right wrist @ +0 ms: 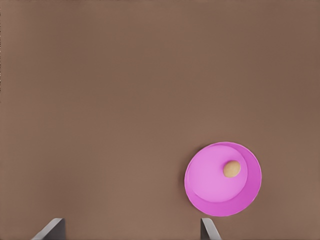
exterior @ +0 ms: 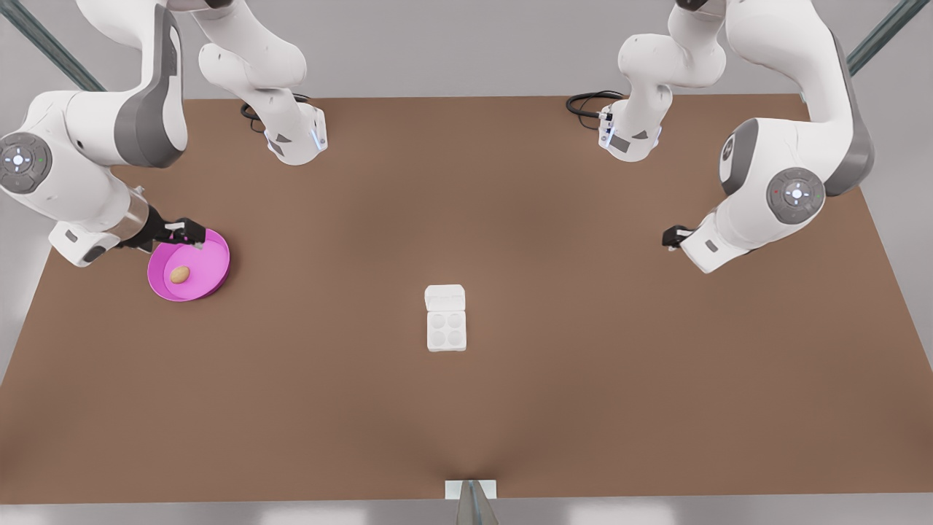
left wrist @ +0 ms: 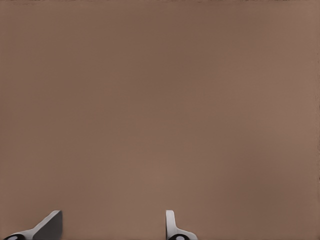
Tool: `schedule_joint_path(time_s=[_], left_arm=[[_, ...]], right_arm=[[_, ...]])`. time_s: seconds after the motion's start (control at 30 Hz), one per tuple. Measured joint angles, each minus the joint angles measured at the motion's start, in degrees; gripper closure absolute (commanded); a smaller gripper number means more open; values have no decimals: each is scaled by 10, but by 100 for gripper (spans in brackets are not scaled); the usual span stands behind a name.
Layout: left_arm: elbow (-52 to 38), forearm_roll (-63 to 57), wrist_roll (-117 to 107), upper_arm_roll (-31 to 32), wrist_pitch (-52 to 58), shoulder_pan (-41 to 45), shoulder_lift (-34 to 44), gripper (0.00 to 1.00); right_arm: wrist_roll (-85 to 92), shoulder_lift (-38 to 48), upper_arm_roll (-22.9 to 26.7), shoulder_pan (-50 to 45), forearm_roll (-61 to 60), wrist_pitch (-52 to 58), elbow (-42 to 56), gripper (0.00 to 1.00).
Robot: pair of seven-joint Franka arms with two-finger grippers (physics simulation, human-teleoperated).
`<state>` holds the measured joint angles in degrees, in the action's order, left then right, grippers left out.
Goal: Pack egg into the box and close the box lid
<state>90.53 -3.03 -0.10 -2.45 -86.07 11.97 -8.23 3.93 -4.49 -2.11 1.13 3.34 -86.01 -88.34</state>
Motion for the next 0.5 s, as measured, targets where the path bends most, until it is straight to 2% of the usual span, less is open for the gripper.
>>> schedule_joint_path(time_s=[0.1, 0.17, 0.3, 0.5], left_arm=[[-2, 1, -1, 0, -4, 0, -2, 0], [-3, 1, -2, -1, -6, -1, -6, 0], [-25, 5, -3, 1, -7, -2, -22, 0], [-50, 8, -4, 2, -7, -1, -31, 0]], right_arm=[[4, -4, 1, -1, 2, -8, 1, 0], [8, -39, 7, -3, 19, -14, 7, 0], [8, -130, 14, 106, 25, -47, 2, 0], [-20, -128, 18, 156, 29, -96, -81, 0]])
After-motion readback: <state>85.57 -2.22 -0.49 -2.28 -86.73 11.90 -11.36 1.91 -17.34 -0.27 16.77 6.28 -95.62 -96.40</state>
